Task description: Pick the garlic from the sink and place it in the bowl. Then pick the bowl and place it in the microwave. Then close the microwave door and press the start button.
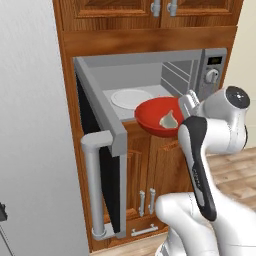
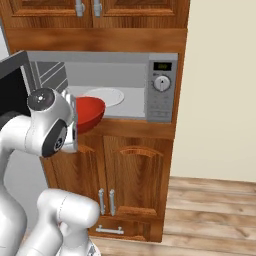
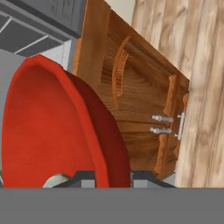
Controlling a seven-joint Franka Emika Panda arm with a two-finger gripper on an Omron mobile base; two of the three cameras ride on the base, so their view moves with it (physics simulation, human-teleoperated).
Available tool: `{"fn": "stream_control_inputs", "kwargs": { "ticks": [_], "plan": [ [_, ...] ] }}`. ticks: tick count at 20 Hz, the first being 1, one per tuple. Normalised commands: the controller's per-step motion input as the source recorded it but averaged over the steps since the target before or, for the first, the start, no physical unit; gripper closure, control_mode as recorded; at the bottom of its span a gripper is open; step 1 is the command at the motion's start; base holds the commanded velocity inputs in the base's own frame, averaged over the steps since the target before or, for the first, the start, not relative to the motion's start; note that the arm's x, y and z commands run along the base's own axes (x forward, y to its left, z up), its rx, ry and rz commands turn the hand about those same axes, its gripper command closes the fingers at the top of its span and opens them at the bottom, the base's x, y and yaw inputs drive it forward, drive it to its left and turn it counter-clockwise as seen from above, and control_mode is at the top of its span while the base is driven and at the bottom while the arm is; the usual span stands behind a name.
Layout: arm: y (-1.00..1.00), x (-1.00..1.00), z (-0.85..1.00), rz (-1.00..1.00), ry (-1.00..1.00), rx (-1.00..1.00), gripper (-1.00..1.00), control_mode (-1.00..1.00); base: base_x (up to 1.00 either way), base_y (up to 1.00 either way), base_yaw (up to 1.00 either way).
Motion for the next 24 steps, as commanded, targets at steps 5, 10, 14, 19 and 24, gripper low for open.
{"fn": "stream_control_inputs", "kwargs": {
  "ticks": [5,10,14,19,24],
  "plan": [
    [0.01,1.00,0.02,0.00,0.00,0.09,1.00,-1.00,0.00,0.00,0.00],
    [0.03,1.00,0.22,-0.02,0.24,0.06,1.00,-1.00,0.00,0.00,0.00],
    [0.00,1.00,0.04,-0.04,0.27,0.05,1.00,-1.00,0.00,0.00,0.00],
    [0.00,0.48,0.11,-0.02,0.02,0.03,1.00,-1.00,0.00,0.00,0.00],
    [0.00,0.50,-0.32,0.00,-0.05,0.00,1.00,-1.00,0.00,0.00,0.00]
  ]
}}
